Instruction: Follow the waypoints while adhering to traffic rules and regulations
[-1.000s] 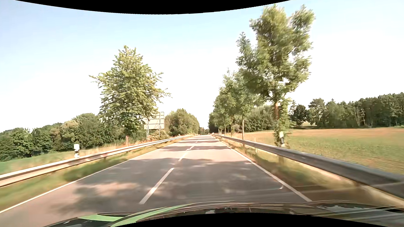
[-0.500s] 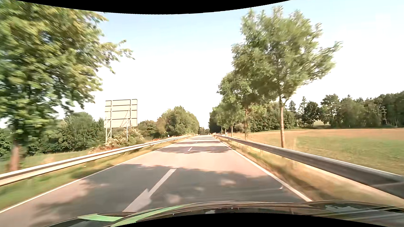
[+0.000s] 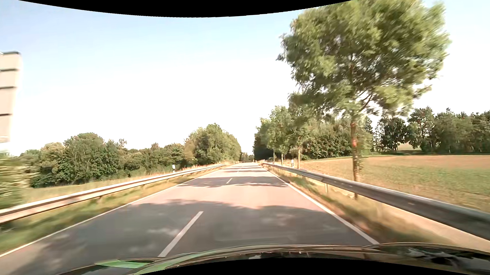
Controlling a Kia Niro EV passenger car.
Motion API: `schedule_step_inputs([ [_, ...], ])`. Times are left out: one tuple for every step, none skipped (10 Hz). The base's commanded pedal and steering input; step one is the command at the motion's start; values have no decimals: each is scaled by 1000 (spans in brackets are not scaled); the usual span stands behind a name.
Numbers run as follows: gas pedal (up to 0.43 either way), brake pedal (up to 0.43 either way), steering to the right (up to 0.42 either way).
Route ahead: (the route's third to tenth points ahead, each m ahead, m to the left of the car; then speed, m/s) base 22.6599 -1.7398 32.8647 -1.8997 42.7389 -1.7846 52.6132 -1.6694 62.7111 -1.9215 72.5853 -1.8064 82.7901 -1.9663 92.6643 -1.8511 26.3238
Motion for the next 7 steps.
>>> schedule_step_inputs([
  [260, 0, 3],
  [260, 0, 2],
  [260, 0, 2],
  [260, 0, 1],
  [260, 0, 1],
  [260, 0, 1],
  [260, 0, 1],
])
